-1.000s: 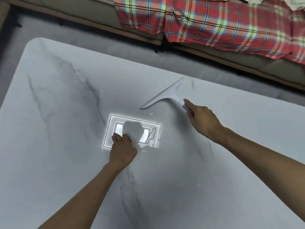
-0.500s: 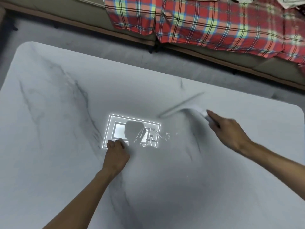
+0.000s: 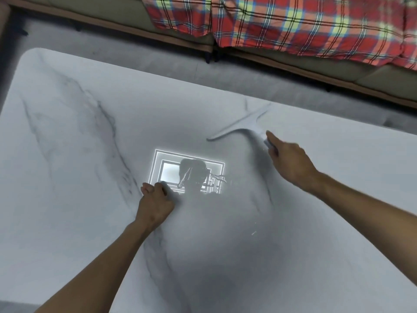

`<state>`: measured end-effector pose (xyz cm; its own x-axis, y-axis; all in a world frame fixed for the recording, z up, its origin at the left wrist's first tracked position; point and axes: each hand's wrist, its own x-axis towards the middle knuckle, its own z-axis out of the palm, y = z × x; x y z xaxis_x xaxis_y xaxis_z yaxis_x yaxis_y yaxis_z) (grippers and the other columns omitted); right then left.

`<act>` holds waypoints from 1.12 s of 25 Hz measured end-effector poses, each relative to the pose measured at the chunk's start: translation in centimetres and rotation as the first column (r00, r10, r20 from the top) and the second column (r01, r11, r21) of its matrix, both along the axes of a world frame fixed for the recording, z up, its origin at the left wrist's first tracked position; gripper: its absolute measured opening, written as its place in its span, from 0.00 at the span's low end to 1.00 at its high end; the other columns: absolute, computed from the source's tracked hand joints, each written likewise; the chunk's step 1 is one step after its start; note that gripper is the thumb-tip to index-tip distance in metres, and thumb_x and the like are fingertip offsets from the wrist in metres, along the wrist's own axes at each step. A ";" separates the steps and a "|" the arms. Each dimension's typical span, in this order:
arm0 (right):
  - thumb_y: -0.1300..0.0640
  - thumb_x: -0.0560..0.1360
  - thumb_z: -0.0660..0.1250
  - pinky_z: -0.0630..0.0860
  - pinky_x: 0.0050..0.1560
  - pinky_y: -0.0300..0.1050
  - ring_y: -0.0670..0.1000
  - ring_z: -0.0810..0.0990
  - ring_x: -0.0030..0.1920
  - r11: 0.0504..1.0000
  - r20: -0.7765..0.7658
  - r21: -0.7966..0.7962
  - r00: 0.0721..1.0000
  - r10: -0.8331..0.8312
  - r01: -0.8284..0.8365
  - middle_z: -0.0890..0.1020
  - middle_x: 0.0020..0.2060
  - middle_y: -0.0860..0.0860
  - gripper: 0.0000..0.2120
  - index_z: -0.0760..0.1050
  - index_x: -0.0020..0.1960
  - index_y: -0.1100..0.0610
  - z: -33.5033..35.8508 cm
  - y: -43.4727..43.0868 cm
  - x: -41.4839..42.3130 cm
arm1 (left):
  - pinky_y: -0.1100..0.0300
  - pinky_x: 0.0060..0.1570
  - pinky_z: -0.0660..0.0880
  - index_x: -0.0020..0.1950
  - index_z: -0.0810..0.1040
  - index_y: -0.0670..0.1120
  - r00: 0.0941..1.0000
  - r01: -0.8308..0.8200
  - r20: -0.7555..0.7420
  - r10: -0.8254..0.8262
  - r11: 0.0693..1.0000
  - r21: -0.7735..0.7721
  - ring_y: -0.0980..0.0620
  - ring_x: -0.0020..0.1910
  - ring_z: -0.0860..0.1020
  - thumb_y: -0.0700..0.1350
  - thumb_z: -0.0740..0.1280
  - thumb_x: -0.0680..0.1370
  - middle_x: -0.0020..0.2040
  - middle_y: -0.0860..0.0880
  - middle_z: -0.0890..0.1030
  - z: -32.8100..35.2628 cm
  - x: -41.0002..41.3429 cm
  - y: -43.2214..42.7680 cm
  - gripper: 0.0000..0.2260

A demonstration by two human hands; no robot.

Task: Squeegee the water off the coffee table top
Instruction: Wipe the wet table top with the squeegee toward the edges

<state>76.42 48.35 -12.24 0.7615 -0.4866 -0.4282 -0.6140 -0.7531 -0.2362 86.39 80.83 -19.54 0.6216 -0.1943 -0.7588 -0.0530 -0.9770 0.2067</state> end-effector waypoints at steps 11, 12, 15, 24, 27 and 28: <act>0.54 0.80 0.55 0.71 0.41 0.49 0.64 0.76 0.42 0.993 0.005 0.118 1.000 -0.010 0.009 0.79 0.39 0.53 0.06 0.67 0.55 0.53 4.5 0.3 -1.4 | 0.41 0.69 0.64 0.68 0.68 0.36 0.996 -0.082 0.032 0.084 0.994 -0.074 0.35 0.71 0.61 0.36 0.64 0.74 0.73 0.36 0.60 1.1 -1.5 0.7 0.22; 0.55 0.80 0.55 0.71 0.42 0.50 0.62 0.74 0.41 0.987 0.020 0.154 0.999 -0.045 0.041 0.76 0.38 0.53 0.03 0.65 0.50 0.54 3.7 0.6 2.0 | 0.41 0.69 0.64 0.67 0.69 0.35 0.994 -0.094 0.042 0.098 0.992 -0.079 0.35 0.71 0.61 0.36 0.64 0.74 0.72 0.35 0.60 1.1 -2.2 1.0 0.22; 0.57 0.79 0.52 0.69 0.43 0.51 0.58 0.71 0.45 0.951 0.022 0.257 0.983 -0.182 0.171 0.74 0.45 0.57 0.02 0.63 0.47 0.54 1.1 2.8 10.3 | 0.42 0.66 0.66 0.63 0.69 0.32 0.996 -0.017 0.089 0.026 0.995 -0.099 0.32 0.68 0.63 0.32 0.60 0.72 0.66 0.31 0.65 0.8 -4.9 2.5 0.19; 0.58 0.79 0.54 0.73 0.45 0.50 0.63 0.77 0.48 0.932 0.020 0.210 0.955 0.297 -0.295 0.79 0.48 0.58 0.24 0.58 0.74 0.49 -1.3 11.2 1.8 | 0.45 0.65 0.65 0.62 0.67 0.33 0.996 -0.059 0.064 0.069 0.988 -0.141 0.34 0.66 0.63 0.32 0.59 0.72 0.61 0.36 0.68 1.3 -8.6 3.7 0.18; 0.56 0.80 0.54 0.71 0.46 0.50 0.61 0.77 0.48 0.911 -0.047 0.149 0.917 0.396 -0.386 0.78 0.48 0.55 0.27 0.53 0.77 0.45 -0.7 9.3 -4.2 | 0.45 0.65 0.66 0.61 0.68 0.36 0.996 -0.088 -0.007 0.088 0.989 -0.121 0.34 0.67 0.65 0.35 0.61 0.73 0.65 0.36 0.66 1.5 -10.7 3.7 0.17; 0.57 0.79 0.55 0.73 0.46 0.50 0.61 0.78 0.47 0.908 -0.069 0.137 0.911 0.407 -0.396 0.78 0.48 0.55 0.27 0.54 0.76 0.44 -0.3 8.1 -6.0 | 0.44 0.65 0.66 0.60 0.68 0.37 0.995 -0.094 -0.031 0.091 0.989 -0.112 0.33 0.67 0.66 0.36 0.61 0.73 0.66 0.35 0.65 1.6 -11.2 3.7 0.15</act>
